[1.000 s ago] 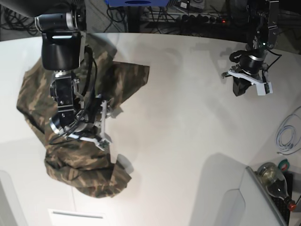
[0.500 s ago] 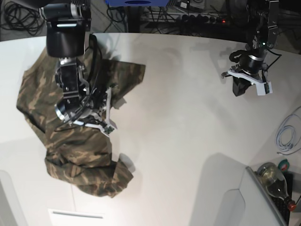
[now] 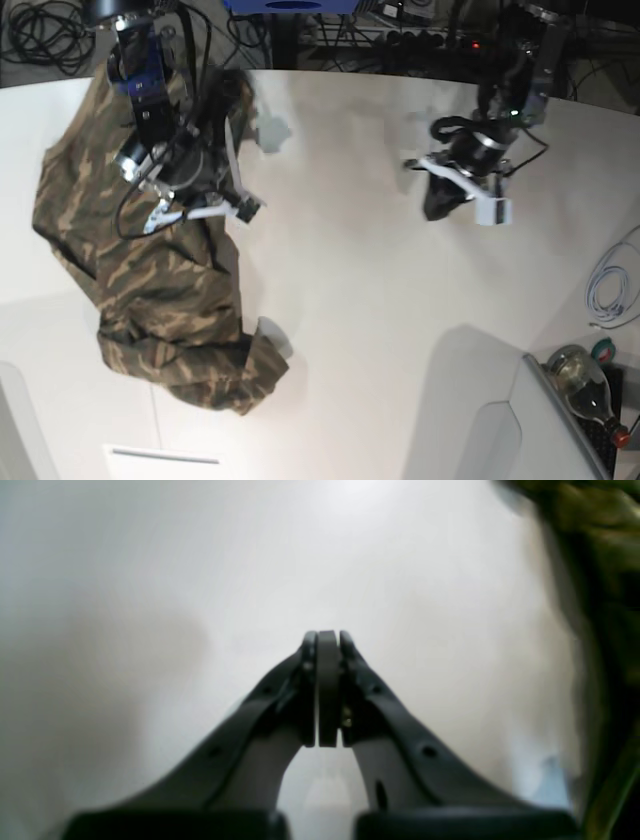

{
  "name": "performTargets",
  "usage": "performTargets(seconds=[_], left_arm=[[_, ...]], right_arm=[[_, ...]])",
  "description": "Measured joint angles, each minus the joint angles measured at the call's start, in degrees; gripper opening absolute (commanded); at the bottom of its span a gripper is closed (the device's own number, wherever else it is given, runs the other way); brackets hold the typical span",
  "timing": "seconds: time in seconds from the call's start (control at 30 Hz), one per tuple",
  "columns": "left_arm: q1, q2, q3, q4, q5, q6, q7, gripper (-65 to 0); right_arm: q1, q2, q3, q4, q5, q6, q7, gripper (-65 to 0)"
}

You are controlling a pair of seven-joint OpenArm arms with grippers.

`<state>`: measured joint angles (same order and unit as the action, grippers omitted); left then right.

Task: Layout the t-shirt on the table in an organized manner, then fold the t-shirt properly
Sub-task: 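Move the left gripper down and grasp the shirt body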

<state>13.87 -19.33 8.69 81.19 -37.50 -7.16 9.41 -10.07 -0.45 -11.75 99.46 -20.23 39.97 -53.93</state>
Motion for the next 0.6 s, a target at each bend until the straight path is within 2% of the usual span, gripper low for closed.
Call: performTargets(seconds=[0.17,0.33,0.4,0.47,0.53,0.6], left_arm=[[-8.57,0.5,12.11,-5.92,-0.28,0.22,-0.37,-65.0],[-13.38,5.29,18.51,-13.9,-0.35,0.55,-0.22,-64.0],[-13.77,7.17,19.43,-15.39,-0.22,0.33,0.26,-50.4],[-14.16,8.33,19.61,-15.63,-0.2,0.33,0.22,-40.3],[-14.73,9.05,19.58,-15.52,-0.33,0.28,0.04,-33.2],[-15.08,9.49,19.32,-15.34,-0.17,0.33,1.01,-32.1]], right_arm=[[-6.54,1.9,-6.4,4.02,3.52,0.02,0.39,-64.8],[-8.61,3.78,-7.15,6.19,2.93,0.02,0.42,-64.8],[-8.85,4.31,-6.91,6.05,2.47,0.04,0.2,-64.8],[-8.87,4.7,-6.91,6.05,2.45,0.04,0.13,-64.8],[-9.22,5.62,-7.26,6.08,2.47,0.02,0.44,-64.8],[-10.05,6.29,-7.28,6.08,2.91,0.02,0.59,-64.8]])
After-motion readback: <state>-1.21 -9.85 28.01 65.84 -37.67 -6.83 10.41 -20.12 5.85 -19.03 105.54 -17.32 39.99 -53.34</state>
